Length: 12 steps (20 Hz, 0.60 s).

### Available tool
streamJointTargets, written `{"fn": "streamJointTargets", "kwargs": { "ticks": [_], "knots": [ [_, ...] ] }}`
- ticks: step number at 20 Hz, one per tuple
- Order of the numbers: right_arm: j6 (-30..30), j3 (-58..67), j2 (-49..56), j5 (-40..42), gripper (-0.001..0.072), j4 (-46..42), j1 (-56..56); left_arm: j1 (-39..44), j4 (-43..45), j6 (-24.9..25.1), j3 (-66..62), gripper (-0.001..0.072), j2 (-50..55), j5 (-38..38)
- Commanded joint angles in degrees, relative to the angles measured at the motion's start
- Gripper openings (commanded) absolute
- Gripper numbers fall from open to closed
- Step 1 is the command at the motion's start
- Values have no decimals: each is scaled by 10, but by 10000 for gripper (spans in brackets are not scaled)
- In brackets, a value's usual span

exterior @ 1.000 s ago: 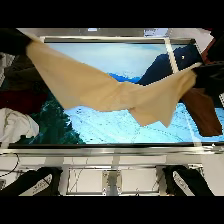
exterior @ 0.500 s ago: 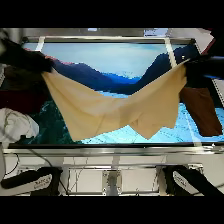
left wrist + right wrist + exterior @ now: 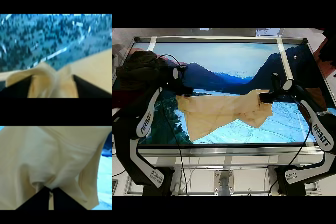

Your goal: Fold the shirts.

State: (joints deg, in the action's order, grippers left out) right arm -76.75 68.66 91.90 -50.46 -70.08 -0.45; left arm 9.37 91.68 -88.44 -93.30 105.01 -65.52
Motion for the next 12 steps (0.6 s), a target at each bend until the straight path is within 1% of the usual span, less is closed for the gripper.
{"fn": "streamJointTargets", "kwargs": {
  "ticks": [1,2,4,6,7,9,10,12],
  "knots": [
    [0,10,28,99,492,35,0,-1,7,-15,-53,696,19,67],
    [0,28,25,97,541,33,0,-1,10,-18,-97,696,18,56],
    [1,70,11,77,541,17,0,-1,12,-18,-188,695,12,24],
    [3,110,-9,44,541,-22,0,-1,12,-18,-254,695,-20,-3],
    [3,124,-21,23,541,-50,0,-1,17,-18,-254,695,-50,-2],
    [13,134,-43,-30,541,-104,0,-1,39,-17,-236,694,-115,-30],
    [26,134,-48,-67,541,-133,0,-1,57,-17,-214,693,-149,-59],
    [59,123,-48,-121,541,-149,0,-2,62,-15,-145,693,-209,-124]
  ]
}}
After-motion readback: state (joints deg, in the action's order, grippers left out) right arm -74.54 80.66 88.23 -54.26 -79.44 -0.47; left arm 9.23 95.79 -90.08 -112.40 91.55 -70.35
